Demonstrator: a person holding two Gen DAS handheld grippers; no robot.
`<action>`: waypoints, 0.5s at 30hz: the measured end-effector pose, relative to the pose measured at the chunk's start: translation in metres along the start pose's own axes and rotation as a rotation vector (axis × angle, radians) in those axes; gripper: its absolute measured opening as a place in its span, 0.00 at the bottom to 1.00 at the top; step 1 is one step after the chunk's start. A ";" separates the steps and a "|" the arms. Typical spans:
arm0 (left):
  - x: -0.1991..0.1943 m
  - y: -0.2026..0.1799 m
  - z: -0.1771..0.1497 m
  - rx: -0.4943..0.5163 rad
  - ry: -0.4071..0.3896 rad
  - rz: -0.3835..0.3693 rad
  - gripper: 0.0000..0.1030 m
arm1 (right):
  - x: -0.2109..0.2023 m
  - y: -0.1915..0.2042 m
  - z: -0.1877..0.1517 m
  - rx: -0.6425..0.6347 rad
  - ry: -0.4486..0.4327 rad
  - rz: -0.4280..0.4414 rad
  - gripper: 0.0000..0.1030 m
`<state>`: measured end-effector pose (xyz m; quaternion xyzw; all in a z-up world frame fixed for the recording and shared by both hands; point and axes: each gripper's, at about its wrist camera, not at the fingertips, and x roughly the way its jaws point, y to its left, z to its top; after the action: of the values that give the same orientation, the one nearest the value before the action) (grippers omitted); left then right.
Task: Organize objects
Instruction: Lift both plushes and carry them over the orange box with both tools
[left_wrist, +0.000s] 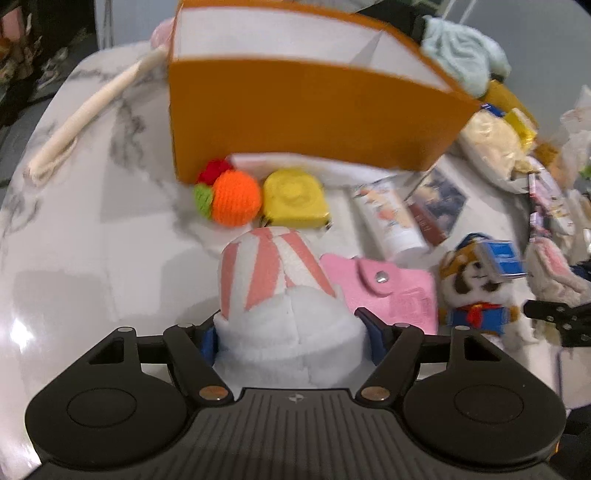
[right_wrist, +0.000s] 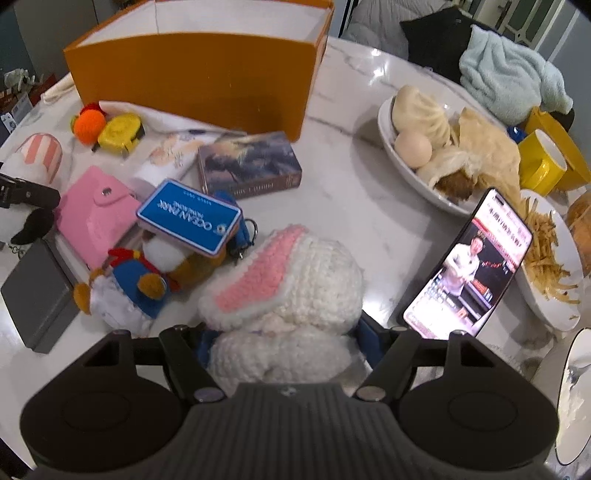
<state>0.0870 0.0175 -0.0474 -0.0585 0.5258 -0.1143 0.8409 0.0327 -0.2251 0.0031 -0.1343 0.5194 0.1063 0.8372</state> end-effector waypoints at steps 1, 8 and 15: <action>-0.007 -0.002 0.002 0.012 -0.019 -0.007 0.81 | -0.003 0.000 0.001 -0.001 -0.013 -0.001 0.72; -0.047 -0.016 0.015 0.064 -0.124 -0.057 0.81 | -0.033 0.002 0.012 0.023 -0.133 0.013 0.72; -0.063 -0.027 0.036 0.099 -0.155 -0.088 0.81 | -0.064 0.013 0.033 0.030 -0.250 0.071 0.72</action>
<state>0.0889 0.0063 0.0290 -0.0484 0.4496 -0.1720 0.8752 0.0282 -0.2042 0.0734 -0.0890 0.4168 0.1439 0.8931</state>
